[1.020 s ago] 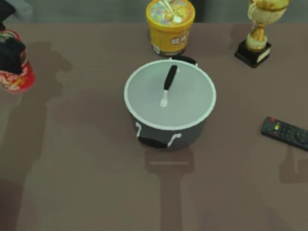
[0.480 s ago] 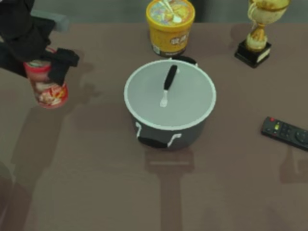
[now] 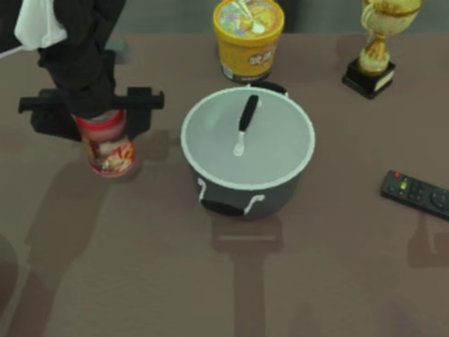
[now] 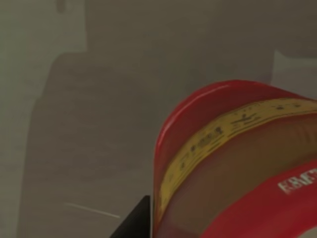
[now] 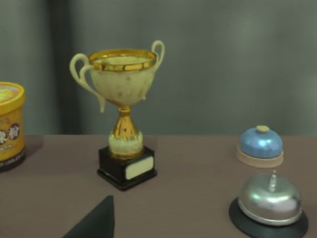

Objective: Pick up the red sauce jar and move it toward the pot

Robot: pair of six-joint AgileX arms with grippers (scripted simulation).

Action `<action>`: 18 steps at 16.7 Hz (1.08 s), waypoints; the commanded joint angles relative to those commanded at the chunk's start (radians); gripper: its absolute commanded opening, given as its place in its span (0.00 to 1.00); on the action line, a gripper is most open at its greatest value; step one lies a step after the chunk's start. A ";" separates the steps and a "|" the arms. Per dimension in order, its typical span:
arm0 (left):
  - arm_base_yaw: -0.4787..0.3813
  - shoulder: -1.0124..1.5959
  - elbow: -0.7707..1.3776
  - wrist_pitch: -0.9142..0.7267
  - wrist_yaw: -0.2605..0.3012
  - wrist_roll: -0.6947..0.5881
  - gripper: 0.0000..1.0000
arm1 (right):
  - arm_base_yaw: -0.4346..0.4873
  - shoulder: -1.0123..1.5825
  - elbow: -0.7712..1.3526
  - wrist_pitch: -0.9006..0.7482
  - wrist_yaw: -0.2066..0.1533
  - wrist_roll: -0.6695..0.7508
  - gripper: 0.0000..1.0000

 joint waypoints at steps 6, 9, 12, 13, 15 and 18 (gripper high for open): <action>-0.001 0.003 -0.006 0.008 -0.002 -0.010 0.00 | 0.000 0.000 0.000 0.000 0.000 0.000 1.00; 0.002 0.031 -0.042 0.074 -0.002 -0.009 0.00 | 0.000 0.000 0.000 0.000 0.000 0.000 1.00; 0.002 0.068 -0.084 0.159 -0.002 -0.006 0.00 | 0.000 0.000 0.000 0.000 0.000 0.000 1.00; 0.001 0.075 -0.091 0.171 -0.001 -0.005 0.00 | 0.000 0.000 0.000 0.000 0.000 0.000 1.00; 0.001 0.077 -0.092 0.173 -0.001 -0.005 0.00 | 0.000 0.000 0.000 0.000 0.000 0.000 1.00; 0.001 0.077 -0.092 0.173 -0.001 -0.005 0.08 | 0.000 0.000 0.000 0.000 0.000 0.000 1.00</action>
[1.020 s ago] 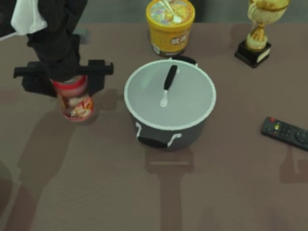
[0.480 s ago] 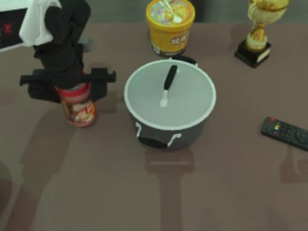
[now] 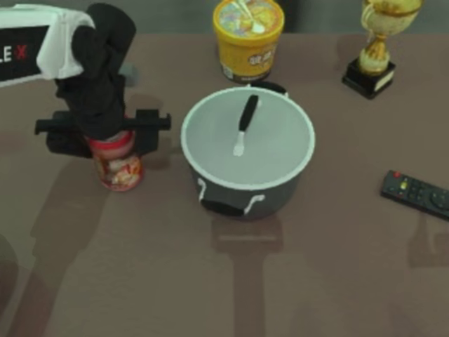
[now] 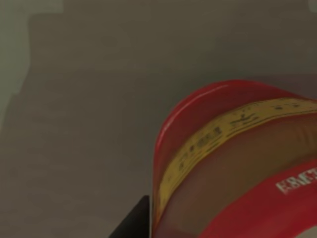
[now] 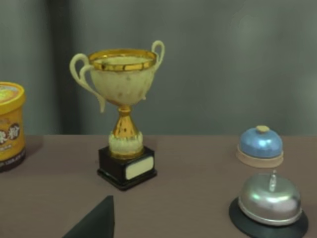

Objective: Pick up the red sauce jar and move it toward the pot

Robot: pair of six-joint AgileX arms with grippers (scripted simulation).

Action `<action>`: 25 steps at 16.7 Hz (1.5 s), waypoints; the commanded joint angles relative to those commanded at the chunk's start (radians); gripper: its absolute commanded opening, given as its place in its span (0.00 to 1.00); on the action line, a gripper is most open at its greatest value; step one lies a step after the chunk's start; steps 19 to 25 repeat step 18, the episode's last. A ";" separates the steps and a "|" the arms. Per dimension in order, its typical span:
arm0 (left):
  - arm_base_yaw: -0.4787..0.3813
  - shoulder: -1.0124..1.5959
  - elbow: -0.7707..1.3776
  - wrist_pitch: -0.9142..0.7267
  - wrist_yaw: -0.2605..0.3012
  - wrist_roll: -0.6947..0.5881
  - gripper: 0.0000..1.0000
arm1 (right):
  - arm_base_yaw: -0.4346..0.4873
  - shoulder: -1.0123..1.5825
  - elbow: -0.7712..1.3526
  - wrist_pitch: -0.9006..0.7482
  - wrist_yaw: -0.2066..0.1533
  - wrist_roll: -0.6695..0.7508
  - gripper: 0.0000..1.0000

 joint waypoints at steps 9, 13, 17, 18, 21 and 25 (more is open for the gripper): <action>0.000 0.000 0.000 0.000 0.000 0.000 0.75 | 0.000 0.000 0.000 0.000 0.000 0.000 1.00; 0.000 0.000 0.000 0.000 0.000 0.000 1.00 | 0.000 0.000 0.000 0.000 0.000 0.000 1.00; 0.000 0.000 0.000 0.000 0.000 0.000 1.00 | 0.000 0.000 0.000 0.000 0.000 0.000 1.00; 0.000 0.000 0.000 0.000 0.000 0.000 1.00 | 0.000 0.000 0.000 0.000 0.000 0.000 1.00; 0.000 0.000 0.000 0.000 0.000 0.000 1.00 | 0.000 0.000 0.000 0.000 0.000 0.000 1.00; 0.000 0.000 0.000 0.000 0.000 0.000 1.00 | 0.000 0.000 0.000 0.000 0.000 0.000 1.00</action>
